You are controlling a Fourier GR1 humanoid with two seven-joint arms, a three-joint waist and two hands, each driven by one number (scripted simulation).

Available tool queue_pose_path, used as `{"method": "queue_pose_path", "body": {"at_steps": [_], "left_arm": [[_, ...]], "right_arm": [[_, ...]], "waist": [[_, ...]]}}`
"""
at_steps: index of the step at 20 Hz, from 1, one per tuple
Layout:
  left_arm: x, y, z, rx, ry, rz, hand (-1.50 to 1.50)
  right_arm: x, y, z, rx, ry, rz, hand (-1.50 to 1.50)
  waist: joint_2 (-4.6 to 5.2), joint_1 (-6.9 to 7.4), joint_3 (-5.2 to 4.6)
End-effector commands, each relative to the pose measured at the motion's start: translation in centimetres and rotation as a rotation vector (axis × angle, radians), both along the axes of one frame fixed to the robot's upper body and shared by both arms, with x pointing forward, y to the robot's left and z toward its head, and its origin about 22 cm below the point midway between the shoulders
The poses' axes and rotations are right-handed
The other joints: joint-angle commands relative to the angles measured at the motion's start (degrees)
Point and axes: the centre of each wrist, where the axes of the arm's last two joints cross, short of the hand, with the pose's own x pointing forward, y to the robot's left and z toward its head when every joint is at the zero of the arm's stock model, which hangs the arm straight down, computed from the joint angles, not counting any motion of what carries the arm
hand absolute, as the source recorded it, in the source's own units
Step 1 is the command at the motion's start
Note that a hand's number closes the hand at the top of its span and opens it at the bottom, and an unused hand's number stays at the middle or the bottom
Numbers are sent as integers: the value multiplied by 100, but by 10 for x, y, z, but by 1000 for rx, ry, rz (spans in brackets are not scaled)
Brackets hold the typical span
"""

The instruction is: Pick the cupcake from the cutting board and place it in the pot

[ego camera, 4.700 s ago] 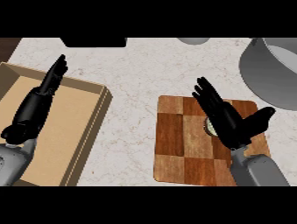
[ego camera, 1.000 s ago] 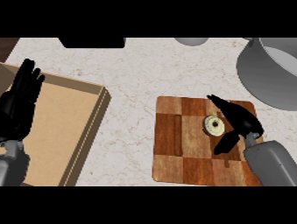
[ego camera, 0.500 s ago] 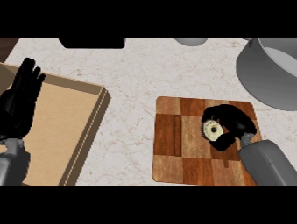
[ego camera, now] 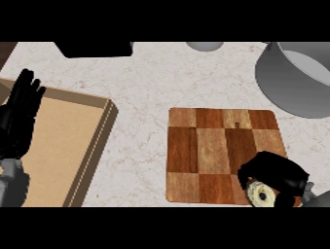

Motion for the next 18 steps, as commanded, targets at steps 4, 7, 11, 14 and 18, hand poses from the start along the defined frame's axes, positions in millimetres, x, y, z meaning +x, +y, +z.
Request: {"method": "queue_pose_path", "body": {"at_steps": [4, 7, 11, 14, 18], "left_arm": [[4, 0, -4, -6, -14, 4, 0], [-7, 0, -9, 3, -24, 12, 0], [1, -13, -6, 1, 1, 28, 0], [-7, -1, 3, 3, -4, -1, 0], [-9, 1, -3, 0, -12, -25, 0]], "right_arm": [[-58, -91, 35, 39, -73, 229, 150], [-81, -102, 61, 148, -105, 175, 150], [-67, -127, 79, 414, -262, -23, 150], [-59, -147, 100, 593, -330, -146, 150], [-56, -178, 124, 694, -459, -292, 150]], "waist": [[53, -23, 4], [21, -67, -4], [24, -166, 2], [27, 5, 0], [54, 88, 0]]}}
